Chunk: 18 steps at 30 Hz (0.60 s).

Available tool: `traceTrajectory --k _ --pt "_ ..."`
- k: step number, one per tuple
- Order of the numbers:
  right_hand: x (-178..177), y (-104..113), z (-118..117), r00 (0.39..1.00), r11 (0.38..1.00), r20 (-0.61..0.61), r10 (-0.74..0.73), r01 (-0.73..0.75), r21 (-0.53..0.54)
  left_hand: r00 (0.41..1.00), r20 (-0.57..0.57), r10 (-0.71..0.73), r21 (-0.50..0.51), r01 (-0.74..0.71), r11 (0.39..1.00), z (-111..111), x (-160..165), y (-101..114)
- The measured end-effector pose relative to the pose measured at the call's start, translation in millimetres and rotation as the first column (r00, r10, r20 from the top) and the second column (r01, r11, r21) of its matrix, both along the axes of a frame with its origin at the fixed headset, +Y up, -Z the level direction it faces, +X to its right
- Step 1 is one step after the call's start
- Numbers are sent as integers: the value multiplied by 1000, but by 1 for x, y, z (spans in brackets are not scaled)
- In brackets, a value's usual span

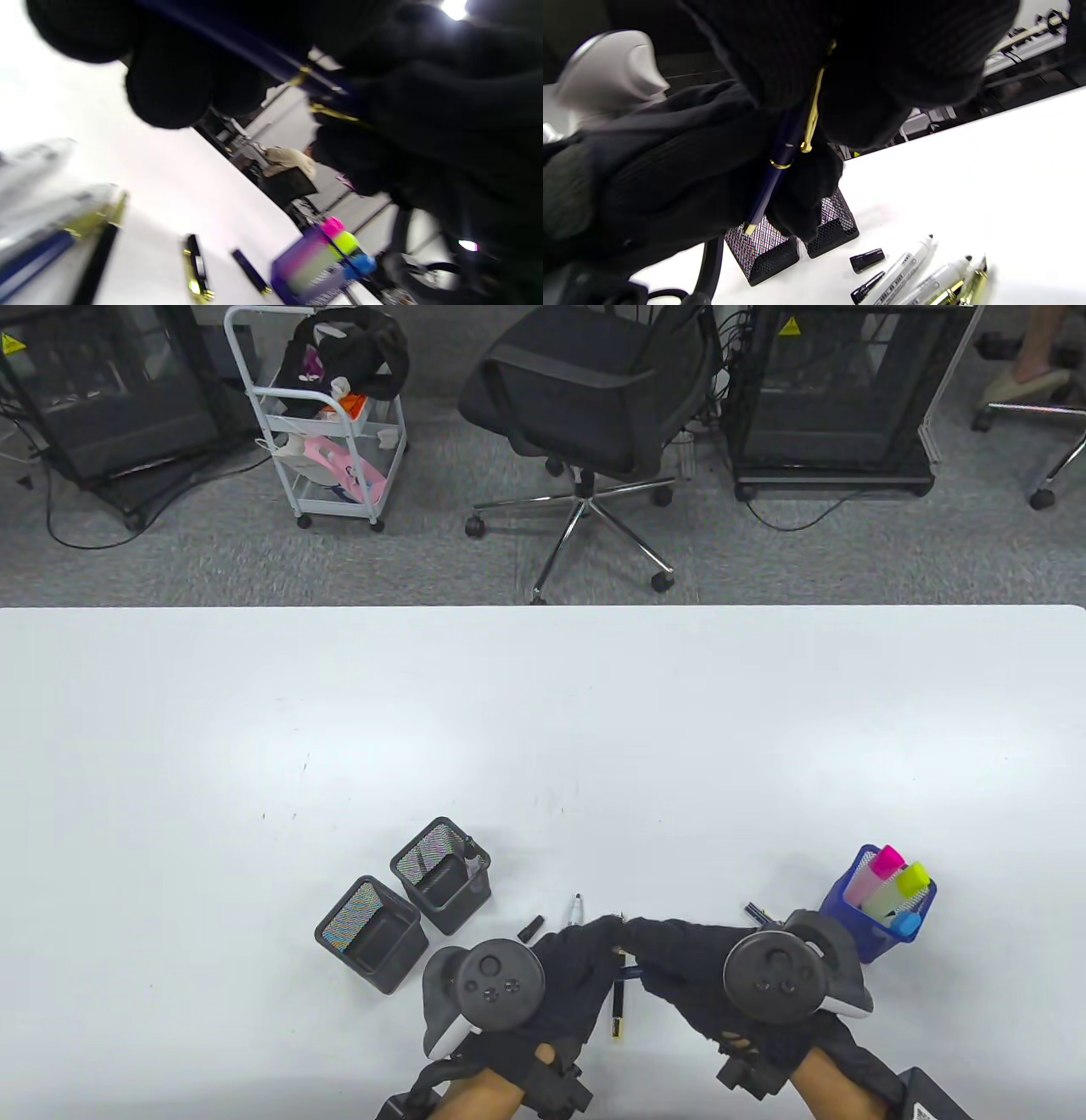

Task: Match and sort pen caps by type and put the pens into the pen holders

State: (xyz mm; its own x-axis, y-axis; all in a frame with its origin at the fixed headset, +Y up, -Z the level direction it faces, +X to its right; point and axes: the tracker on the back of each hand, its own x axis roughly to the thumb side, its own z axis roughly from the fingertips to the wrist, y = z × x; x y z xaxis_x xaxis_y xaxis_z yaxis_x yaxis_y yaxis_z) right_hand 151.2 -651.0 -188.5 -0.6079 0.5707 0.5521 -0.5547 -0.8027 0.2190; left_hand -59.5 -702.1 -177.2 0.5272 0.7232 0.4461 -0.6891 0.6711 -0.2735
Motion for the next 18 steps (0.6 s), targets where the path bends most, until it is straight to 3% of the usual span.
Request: traceTrajectory --k 3,11,18 --pt "10 -2 -6 996 994 32 -80 82 -76 998 -5 -69 114 69 991 7 10 3" --pt "2 -2 -3 994 991 34 -107 109 -79 999 -16 -51 182 53 982 14 14 9" --pt "8 1 -1 967 971 87 -241 241 10 973 -151 -175 351 219 910 17 0 35"
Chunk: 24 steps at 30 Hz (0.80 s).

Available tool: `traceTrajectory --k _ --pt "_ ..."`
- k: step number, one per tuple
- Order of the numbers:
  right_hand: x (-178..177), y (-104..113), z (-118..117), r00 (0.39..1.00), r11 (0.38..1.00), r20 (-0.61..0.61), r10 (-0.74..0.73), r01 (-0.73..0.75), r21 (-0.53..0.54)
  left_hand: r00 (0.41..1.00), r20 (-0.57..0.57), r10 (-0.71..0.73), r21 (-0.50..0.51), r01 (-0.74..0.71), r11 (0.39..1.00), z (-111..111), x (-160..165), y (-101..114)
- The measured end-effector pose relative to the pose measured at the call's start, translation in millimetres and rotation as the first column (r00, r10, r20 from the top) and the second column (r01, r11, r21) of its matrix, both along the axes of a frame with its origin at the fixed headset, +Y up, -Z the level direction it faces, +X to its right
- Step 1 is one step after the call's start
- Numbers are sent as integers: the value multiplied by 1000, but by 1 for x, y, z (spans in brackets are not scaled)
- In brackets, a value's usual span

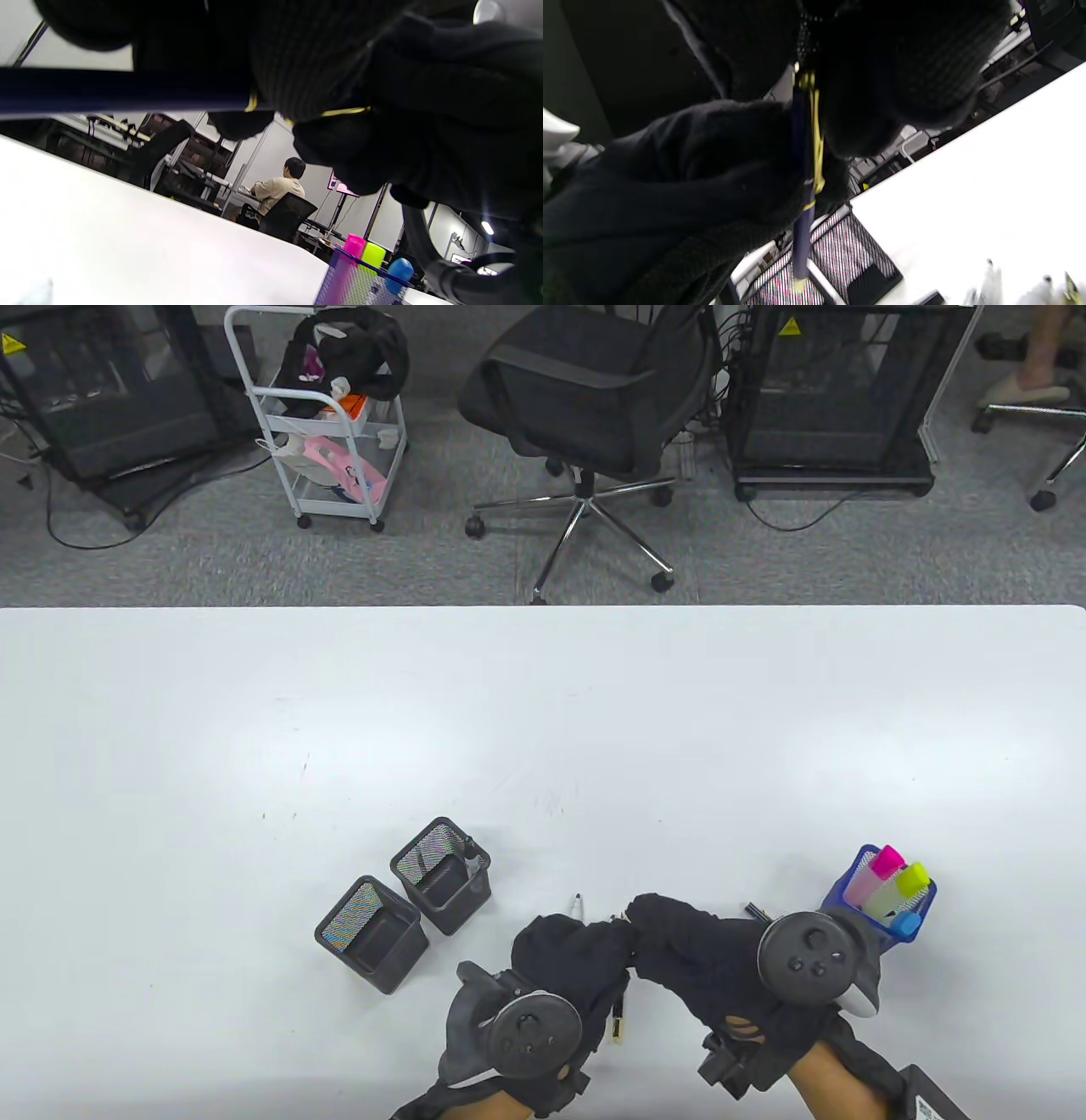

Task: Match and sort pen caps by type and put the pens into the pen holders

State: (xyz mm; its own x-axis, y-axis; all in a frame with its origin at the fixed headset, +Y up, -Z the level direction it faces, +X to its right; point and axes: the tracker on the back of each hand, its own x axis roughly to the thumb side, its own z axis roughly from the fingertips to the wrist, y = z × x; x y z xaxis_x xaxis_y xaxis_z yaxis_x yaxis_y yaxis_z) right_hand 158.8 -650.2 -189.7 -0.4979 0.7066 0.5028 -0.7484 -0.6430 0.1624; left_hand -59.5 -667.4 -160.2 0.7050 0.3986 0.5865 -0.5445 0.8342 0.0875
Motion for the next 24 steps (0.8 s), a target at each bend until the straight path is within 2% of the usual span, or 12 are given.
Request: traceTrajectory --k 2,6,9,12,16,19,24 --pt "8 3 -1 998 999 55 -26 24 48 1000 19 23 13 -23 1000 -3 -10 7" --pt "26 0 -8 993 999 106 -44 43 12 989 -54 139 13 -139 990 -9 -50 31" --pt "31 -11 -16 991 998 127 37 -31 -47 965 -127 227 38 -224 974 -10 -90 54" --pt "29 -25 -22 978 984 119 172 -164 -71 943 -217 253 92 -238 967 -8 -126 65" --pt "28 -34 -26 951 958 120 284 -276 -78 908 -341 243 139 -207 968 -10 -155 62" --pt "30 -38 -27 946 952 115 302 -292 -96 874 -455 171 157 -110 981 -14 -166 54" --pt "30 -44 -28 928 930 97 359 -347 -124 838 -546 -23 68 71 995 -25 -162 38"
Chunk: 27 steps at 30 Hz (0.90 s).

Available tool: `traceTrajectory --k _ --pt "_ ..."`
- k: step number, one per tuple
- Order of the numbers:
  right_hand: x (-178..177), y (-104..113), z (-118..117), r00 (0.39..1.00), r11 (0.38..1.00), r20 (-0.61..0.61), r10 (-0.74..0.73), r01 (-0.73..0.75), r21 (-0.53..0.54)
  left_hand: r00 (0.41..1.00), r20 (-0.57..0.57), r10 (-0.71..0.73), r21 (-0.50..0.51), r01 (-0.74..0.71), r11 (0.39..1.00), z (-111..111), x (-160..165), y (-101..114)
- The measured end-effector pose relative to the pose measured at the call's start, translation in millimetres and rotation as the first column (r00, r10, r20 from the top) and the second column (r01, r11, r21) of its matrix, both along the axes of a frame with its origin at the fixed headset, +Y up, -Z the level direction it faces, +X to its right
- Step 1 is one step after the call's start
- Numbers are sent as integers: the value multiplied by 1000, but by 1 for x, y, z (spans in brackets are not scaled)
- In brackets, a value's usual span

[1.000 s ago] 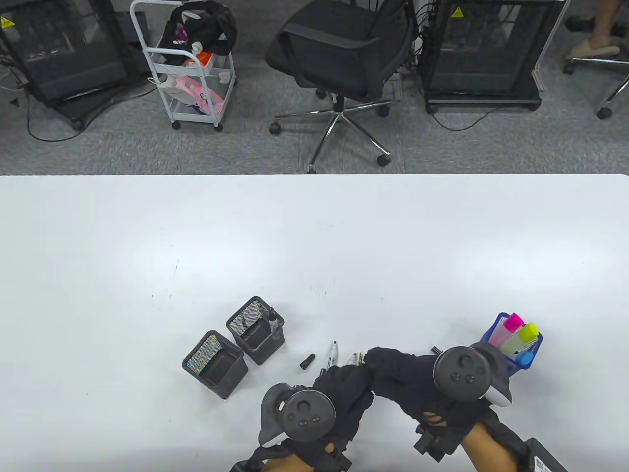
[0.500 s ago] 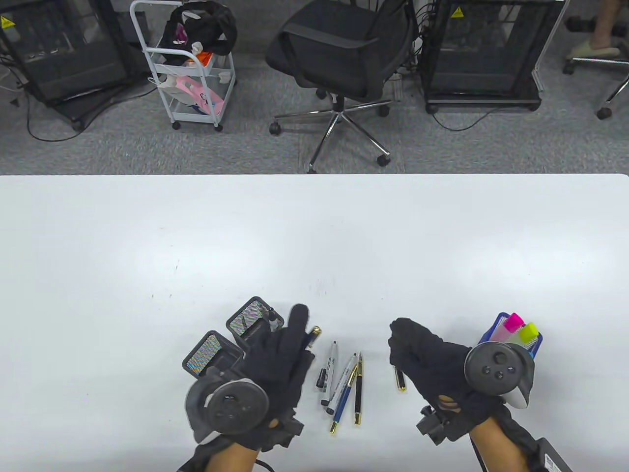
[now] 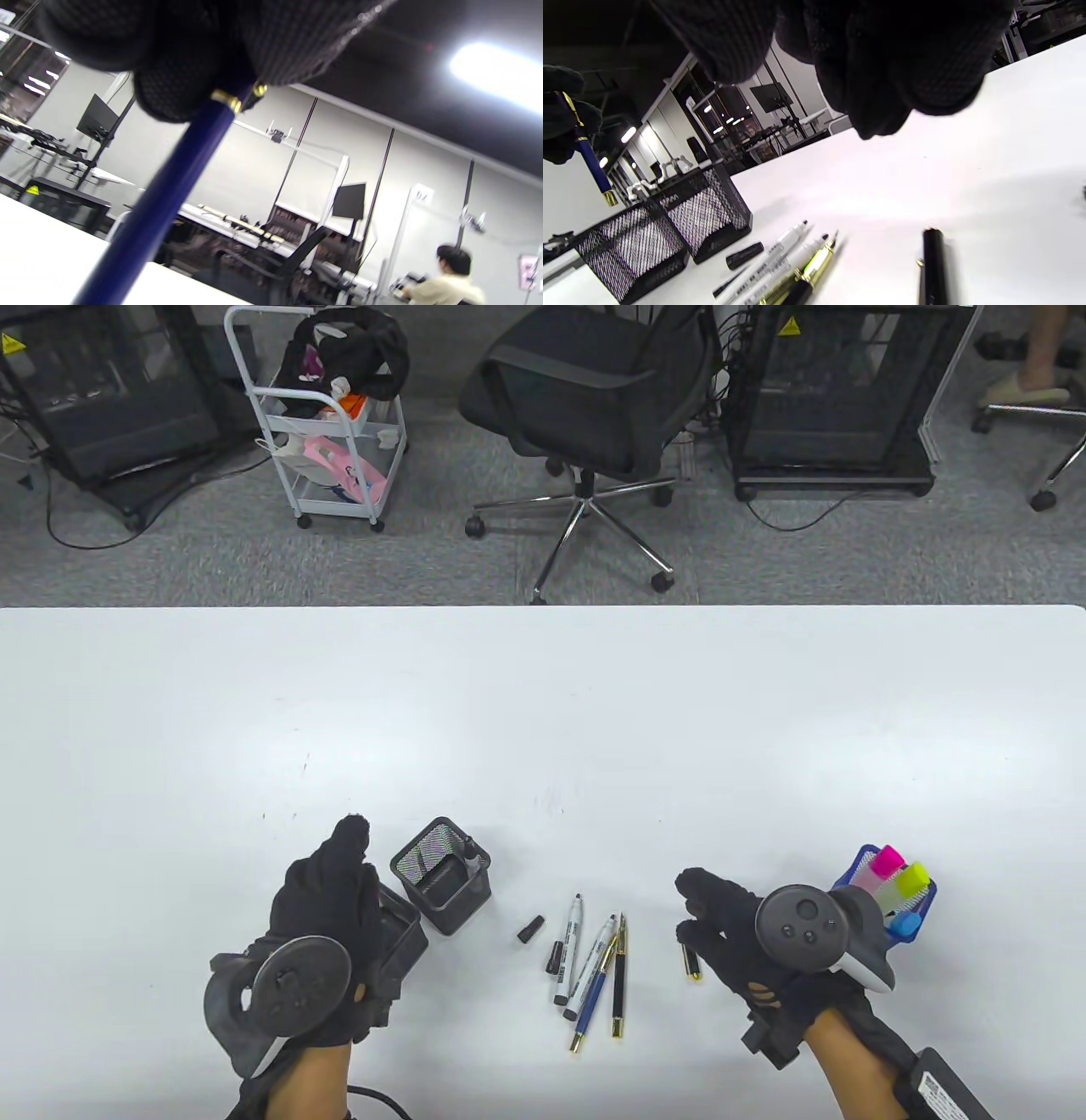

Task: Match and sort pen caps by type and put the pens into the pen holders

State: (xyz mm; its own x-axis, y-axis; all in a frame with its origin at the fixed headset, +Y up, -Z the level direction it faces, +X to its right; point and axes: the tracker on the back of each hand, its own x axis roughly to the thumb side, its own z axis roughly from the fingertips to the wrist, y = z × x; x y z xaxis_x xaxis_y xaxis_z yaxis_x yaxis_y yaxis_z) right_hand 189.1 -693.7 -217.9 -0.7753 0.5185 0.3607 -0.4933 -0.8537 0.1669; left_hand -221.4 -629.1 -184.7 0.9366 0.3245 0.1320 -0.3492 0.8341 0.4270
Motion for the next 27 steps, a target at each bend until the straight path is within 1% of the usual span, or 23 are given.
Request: traceTrajectory --k 1,2,4,5,10,16,20,22,24,25,27 --pt "-1 -3 0 1000 1000 -6 23 -24 -18 999 -24 -43 -36 42 998 -2 3 -4" --pt "-2 -4 0 999 999 -11 41 -41 -28 997 -27 -68 -47 66 997 -4 5 -7" --pt "-4 -8 -1 996 996 -23 82 -82 -43 991 -47 -122 -114 116 987 -8 10 -13" --pt "-4 -9 -1 995 994 -27 98 -99 -50 989 -47 -144 -127 137 982 -10 12 -16" --pt "-4 -10 -1 994 993 -26 102 -103 -56 982 -46 -181 -190 169 967 -15 18 -24" --pt "-3 -10 -1 994 993 -22 103 -104 -63 974 -6 -227 -265 217 939 -20 25 -32" --pt "-3 -10 -1 994 992 -21 106 -107 -67 972 -18 -233 -244 222 944 -16 29 -28" --pt "-2 -9 -2 995 993 -17 99 -100 -66 970 -21 -244 -192 235 953 -11 35 -20" --pt "-1 -8 -2 996 994 -13 91 -92 -63 971 -7 -241 -107 239 965 -3 46 -9" --pt "-1 -8 -2 996 994 -11 89 -90 -63 970 6 -243 -55 243 968 3 56 -2" --pt "0 -7 -2 996 994 -9 89 -89 -61 968 65 -244 -4 245 970 11 75 5"
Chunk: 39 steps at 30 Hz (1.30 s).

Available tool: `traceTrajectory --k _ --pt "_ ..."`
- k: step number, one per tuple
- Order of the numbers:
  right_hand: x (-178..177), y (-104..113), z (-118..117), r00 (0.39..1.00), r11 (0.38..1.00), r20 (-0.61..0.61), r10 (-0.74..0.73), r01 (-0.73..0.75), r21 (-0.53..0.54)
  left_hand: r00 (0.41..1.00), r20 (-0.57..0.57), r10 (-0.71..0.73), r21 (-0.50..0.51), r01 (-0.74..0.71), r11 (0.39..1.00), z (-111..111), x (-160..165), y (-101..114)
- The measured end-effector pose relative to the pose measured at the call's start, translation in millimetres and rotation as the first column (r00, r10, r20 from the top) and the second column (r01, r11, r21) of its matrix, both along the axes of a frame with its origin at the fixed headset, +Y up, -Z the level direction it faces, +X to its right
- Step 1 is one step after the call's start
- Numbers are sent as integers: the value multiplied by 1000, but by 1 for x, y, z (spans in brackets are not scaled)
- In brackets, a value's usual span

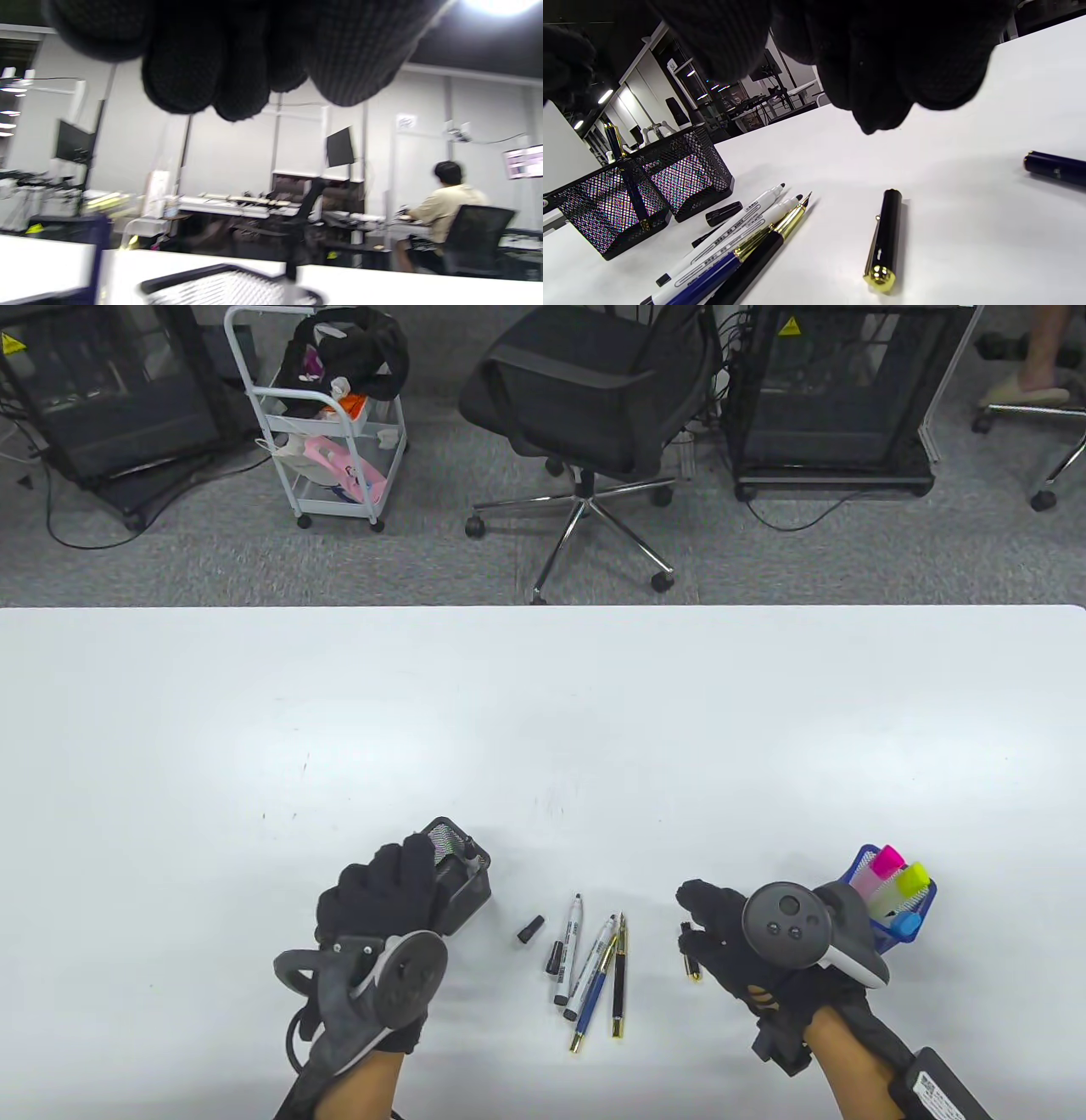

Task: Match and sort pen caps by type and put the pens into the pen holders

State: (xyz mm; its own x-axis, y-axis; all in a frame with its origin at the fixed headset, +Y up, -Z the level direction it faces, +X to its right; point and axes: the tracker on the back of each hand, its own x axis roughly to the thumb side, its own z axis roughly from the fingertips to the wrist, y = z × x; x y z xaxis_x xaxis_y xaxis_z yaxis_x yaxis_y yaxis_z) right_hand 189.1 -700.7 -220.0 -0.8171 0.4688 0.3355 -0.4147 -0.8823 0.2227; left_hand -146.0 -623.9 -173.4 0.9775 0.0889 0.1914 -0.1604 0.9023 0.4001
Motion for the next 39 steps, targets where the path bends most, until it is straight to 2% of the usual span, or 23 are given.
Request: traceTrajectory --k 2,5,7,10,14,16,24,32,34,38,39 --pt "2 1 0 1000 1000 3 1 -1 2 994 81 68 -50 -64 997 3 23 -2" --pt "6 2 -1 1000 1000 11 -6 6 2 978 153 143 -237 -104 966 -6 59 -21" --pt "8 2 -1 1000 1000 16 -15 15 -1 985 158 71 -354 -11 935 -19 83 -40" --pt "9 4 -1 1000 1000 15 -18 18 2 982 142 -128 -456 179 872 -40 109 -66" --pt "9 4 -1 1000 1000 12 -16 16 4 952 108 -288 -532 300 792 -61 127 -92" --pt "10 4 -2 1000 1000 12 -18 18 0 945 101 -312 -552 314 772 -67 131 -101" --pt "14 2 -5 1000 1000 19 -23 24 -11 930 90 -357 -586 340 736 -84 150 -124" --pt "16 3 -6 999 1000 23 -24 25 -13 950 8 -311 -633 245 734 -94 148 -125" --pt "16 3 -5 999 1000 28 -25 26 -10 960 -24 -280 -604 209 769 -92 145 -118" --pt "17 7 -4 998 999 37 -48 48 10 998 -61 -18 -543 -18 839 -86 132 -84" --pt "17 10 -3 997 997 38 -72 71 19 993 -49 107 -557 -116 822 -84 127 -74"
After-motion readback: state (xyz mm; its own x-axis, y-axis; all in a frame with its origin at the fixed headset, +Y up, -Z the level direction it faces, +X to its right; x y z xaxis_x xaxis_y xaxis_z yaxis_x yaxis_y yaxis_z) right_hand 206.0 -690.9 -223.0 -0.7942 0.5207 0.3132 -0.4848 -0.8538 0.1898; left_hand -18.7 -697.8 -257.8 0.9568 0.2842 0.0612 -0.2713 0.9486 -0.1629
